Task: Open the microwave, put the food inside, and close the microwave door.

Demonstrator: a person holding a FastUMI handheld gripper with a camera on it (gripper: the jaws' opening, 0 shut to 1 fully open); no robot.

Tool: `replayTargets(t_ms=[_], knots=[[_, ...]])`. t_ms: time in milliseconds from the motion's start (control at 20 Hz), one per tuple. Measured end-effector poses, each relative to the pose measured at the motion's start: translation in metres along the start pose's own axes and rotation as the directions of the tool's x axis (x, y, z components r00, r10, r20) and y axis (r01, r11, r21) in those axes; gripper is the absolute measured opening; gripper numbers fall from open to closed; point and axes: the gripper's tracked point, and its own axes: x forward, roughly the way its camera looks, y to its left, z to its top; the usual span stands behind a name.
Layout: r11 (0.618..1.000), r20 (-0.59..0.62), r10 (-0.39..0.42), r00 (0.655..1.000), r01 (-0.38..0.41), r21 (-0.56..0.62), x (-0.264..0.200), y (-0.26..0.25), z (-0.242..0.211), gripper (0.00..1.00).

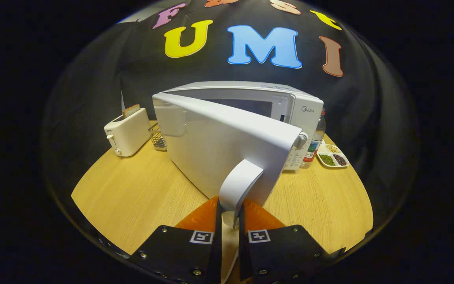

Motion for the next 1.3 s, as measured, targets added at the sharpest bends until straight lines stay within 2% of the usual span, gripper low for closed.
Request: replayTargets(t_ms=[200, 400, 450, 500, 800, 1150, 1300], knots=[[1.000, 0.015, -0.017, 1.000, 0.016, 0.011, -0.014, 0.024, -0.009, 0.19], [1.000, 0.022, 0.009, 1.000, -0.010, 0.010, -0.029, 0.057, -0.022, 0.20], [1.000, 0.018, 0.019, 1.000, -0.020, 0.011, -0.032, 0.065, -0.025, 0.23], [1.000, 0.016, 0.028, 0.999, -0.028, 0.012, -0.035, 0.073, -0.030, 0.35], [0.997, 0.028, 0.069, 0.997, -0.069, 0.014, -0.049, 0.116, -0.041, 0.37], [0.990, 0.033, 0.131, 0.991, -0.129, -0.064, -0.058, 0.165, -0.046, 0.39], [0.985, 0.028, 0.135, 0.990, -0.131, -0.110, -0.060, 0.181, -0.049, 0.39]])
